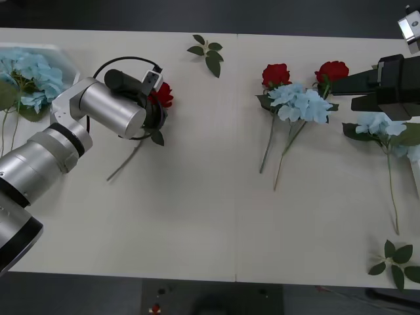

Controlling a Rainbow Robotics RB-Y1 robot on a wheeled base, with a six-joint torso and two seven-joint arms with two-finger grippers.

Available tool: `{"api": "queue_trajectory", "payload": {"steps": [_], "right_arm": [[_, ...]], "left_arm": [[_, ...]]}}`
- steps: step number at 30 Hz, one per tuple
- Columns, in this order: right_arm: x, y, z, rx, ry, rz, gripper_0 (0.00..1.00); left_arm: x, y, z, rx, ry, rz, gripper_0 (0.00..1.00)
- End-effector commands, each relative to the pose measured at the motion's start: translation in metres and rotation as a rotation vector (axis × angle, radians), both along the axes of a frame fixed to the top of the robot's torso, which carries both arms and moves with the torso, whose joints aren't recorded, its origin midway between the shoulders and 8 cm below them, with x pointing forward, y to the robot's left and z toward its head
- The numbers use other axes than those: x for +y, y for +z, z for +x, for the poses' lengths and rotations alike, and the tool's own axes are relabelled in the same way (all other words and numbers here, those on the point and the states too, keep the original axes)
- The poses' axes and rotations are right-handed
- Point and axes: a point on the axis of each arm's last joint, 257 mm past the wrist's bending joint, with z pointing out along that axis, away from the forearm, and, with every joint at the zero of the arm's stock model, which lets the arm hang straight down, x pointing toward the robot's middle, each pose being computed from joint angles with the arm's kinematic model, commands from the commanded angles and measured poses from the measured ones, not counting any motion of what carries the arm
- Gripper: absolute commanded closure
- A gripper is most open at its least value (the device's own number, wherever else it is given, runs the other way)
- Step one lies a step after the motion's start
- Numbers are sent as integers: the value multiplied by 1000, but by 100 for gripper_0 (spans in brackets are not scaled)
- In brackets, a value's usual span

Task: Put the red flowers into the right box and the blue flowers into the left box

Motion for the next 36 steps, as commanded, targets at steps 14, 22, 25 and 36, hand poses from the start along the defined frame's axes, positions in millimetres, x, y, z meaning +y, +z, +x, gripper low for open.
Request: {"api": "queue_trajectory", "payload": {"steps": [14,22,25,36], "right_arm": [[-1,10,-7,-45,42,-57,11],[-1,12,-8,-42,45,-51,11],[-1,12,-8,-45,44,-51,11],[-1,12,-8,-46,45,-52,8]], "left_arm": [[0,6,2,-14,24,-44,100],[5,2,2,-10,28,-26,60],[8,-2,3,-18,30,7,43],[6,-8,5,-28,29,-2,40]]}}
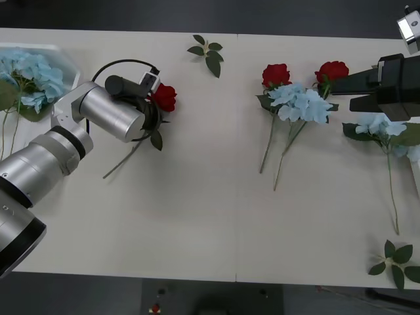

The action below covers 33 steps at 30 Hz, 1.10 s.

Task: Put the red flowers into the right box and the blue flowers into the left box

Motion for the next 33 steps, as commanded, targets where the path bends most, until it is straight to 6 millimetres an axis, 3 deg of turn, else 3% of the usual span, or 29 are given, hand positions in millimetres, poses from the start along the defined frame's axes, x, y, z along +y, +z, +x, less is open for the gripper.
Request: {"api": "queue_trajectory", "payload": {"steps": [1,2,4,20,27,33], "right_arm": [[-4,10,-5,-60,38,-72,6],[-5,10,-4,-61,37,-73,3],[-5,11,-4,-66,41,-76,0],[-4,10,-5,-84,57,-87,0],[-5,10,-5,-85,57,-89,0],[-4,11,-5,-84,57,-87,0]], "left_arm": [[-8,-5,-4,8,14,-35,40],[-7,-5,-4,8,15,-35,42],[-7,-5,-4,8,16,-36,100],[-12,-2,-3,4,6,-48,100],[-22,27,-17,59,-19,-78,100],[-9,61,-35,124,-1,-61,100]]}}
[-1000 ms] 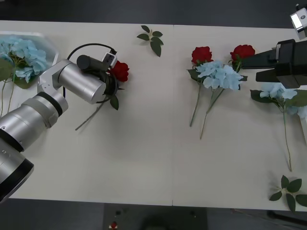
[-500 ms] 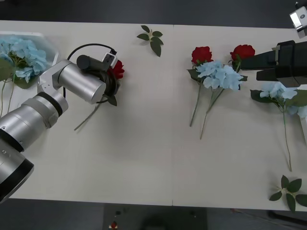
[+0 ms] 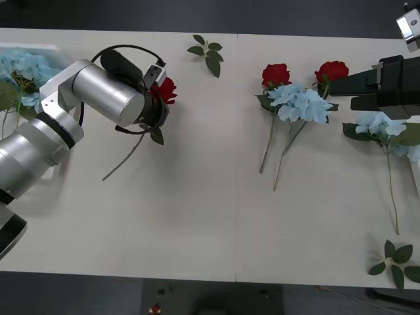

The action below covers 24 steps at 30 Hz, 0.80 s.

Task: Put the red flowers into the right box and the blue flowers into the left box

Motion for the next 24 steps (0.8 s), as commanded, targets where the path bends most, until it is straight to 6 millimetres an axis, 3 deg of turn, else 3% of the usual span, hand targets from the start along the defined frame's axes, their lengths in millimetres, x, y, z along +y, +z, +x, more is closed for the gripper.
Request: {"api": "queue_trajectory", "payload": {"steps": [1,6,20,24], "right_arm": [[-4,11,-5,-35,21,-52,0],[-3,12,-6,-30,25,-44,0],[6,21,-9,-27,36,8,0],[13,31,-9,-38,41,60,0]], "left_arm": [[18,36,-6,20,48,-17,100],[15,67,-22,55,35,-50,100],[-31,176,-57,1,-233,-329,100],[-54,212,-89,18,-376,-519,100]]}}
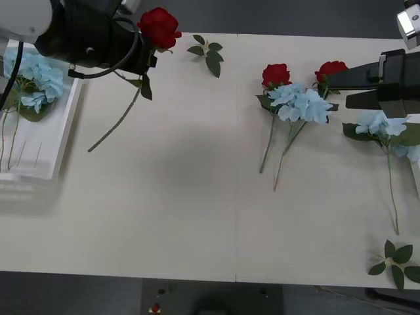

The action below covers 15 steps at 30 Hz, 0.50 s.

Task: Put the red flowers into the right box and the blue flowers into the left box

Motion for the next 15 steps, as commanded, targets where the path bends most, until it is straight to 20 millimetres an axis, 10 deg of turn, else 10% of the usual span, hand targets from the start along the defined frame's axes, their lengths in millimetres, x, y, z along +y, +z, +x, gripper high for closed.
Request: {"api": "queue_trajectory", "payload": {"steps": [1,15], "right_arm": [[4,23,-2,-63,22,4,0],[48,45,-32,-8,121,226,0]], "left_arm": [[-19,41,-36,-21,-168,-167,100],[-64,127,-89,-154,-435,-640,100]]}}
